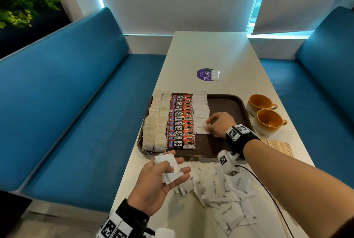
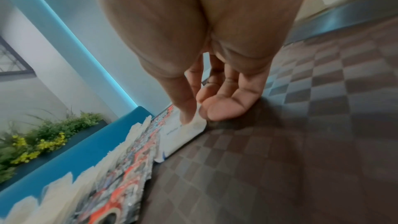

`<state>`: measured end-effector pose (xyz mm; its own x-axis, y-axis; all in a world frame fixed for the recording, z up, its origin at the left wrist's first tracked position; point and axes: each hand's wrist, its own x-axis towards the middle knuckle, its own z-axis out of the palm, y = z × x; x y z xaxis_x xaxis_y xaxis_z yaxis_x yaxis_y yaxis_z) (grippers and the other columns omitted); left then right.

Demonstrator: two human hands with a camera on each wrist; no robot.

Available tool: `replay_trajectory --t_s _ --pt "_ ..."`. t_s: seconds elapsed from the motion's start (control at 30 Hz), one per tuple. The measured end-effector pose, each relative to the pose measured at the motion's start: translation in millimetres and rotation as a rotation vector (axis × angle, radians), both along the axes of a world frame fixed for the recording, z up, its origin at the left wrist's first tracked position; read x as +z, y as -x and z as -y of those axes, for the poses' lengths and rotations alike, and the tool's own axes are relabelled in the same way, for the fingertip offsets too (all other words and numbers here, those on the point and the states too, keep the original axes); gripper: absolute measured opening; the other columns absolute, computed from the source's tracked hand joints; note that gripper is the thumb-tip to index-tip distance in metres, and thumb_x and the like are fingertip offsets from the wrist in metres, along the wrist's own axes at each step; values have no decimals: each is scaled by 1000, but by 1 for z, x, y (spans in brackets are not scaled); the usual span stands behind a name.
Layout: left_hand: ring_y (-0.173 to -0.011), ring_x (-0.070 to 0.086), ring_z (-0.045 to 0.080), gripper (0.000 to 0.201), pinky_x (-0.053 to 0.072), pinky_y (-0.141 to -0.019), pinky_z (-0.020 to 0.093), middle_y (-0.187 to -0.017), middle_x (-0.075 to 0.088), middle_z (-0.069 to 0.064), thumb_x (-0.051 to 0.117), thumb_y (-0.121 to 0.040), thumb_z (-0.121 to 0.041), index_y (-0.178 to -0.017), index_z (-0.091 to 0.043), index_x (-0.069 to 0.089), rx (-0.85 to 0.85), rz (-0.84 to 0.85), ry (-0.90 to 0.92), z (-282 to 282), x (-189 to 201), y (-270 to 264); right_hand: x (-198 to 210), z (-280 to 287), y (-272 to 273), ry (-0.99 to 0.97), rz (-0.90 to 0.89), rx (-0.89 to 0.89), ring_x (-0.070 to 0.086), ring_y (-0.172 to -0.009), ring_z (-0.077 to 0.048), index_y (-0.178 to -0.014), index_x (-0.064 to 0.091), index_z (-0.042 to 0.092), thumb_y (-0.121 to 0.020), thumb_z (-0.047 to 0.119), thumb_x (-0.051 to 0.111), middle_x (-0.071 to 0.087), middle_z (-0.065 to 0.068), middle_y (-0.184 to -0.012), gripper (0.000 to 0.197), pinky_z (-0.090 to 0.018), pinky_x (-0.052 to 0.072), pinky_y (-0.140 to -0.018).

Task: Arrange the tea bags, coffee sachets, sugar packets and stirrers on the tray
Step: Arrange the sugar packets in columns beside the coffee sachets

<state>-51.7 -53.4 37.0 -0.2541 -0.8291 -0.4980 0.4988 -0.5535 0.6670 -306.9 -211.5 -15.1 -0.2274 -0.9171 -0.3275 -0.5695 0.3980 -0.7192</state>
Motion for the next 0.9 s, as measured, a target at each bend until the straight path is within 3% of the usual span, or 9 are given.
replay_trajectory --t_s 0.2,0.3,0.4,0.53,0.67,0.8,0.9 --pt "-107 70 45 42 59 -90 48 -117 71 25 36 -96 16 -132 2 53 -18 15 68 -7 1 2 34 -25 -8 143 89 13 71 -70 -19 -93 72 21 -90 19 77 72 -7 -92 6 -28 60 -61" --pt "-109 69 43 38 58 -91 48 -120 71 22 41 -99 13 -133 1 52 -42 13 112 -11 7 5 65 -59 -17 205 193 87 68 -67 -16 -94 73 20 -92 19 76 69 -4 -84 4 -25 59 -63" --pt "-110 69 44 34 58 -91 49 -120 71 23 50 -98 9 -129 -2 57 -82 13 159 -18 15 10 93 -104 -29 236 279 187 67 -65 -15 -97 75 21 -92 22 75 71 -5 -85 5 -31 61 -67" --pt "-102 71 46 33 63 -81 42 -115 72 26 62 -91 4 -124 2 63 -164 71 207 -27 23 16 107 -156 -39 215 456 222 66 -68 -17 -105 73 19 -91 22 76 71 -13 -98 15 -29 60 -68" --pt "-86 71 42 36 63 -74 37 -113 73 24 68 -90 -2 -125 -3 66 -233 133 284 -35 27 22 101 -188 -39 219 528 198 68 -70 -22 -109 73 21 -87 24 80 73 -11 -98 24 -36 59 -67" --pt "-68 62 27 32 54 -59 28 -101 74 22 74 -87 -8 -117 -1 69 -194 201 296 -38 23 28 95 -209 -34 214 526 208 67 -70 -21 -105 73 13 -89 24 78 74 -15 -92 20 -35 57 -66" --pt "-66 59 22 29 47 -55 26 -86 67 19 76 -84 -13 -105 4 67 -97 245 301 -37 19 34 87 -217 -30 186 514 184 66 -70 -19 -98 74 10 -90 19 78 75 -15 -85 13 -36 55 -66"
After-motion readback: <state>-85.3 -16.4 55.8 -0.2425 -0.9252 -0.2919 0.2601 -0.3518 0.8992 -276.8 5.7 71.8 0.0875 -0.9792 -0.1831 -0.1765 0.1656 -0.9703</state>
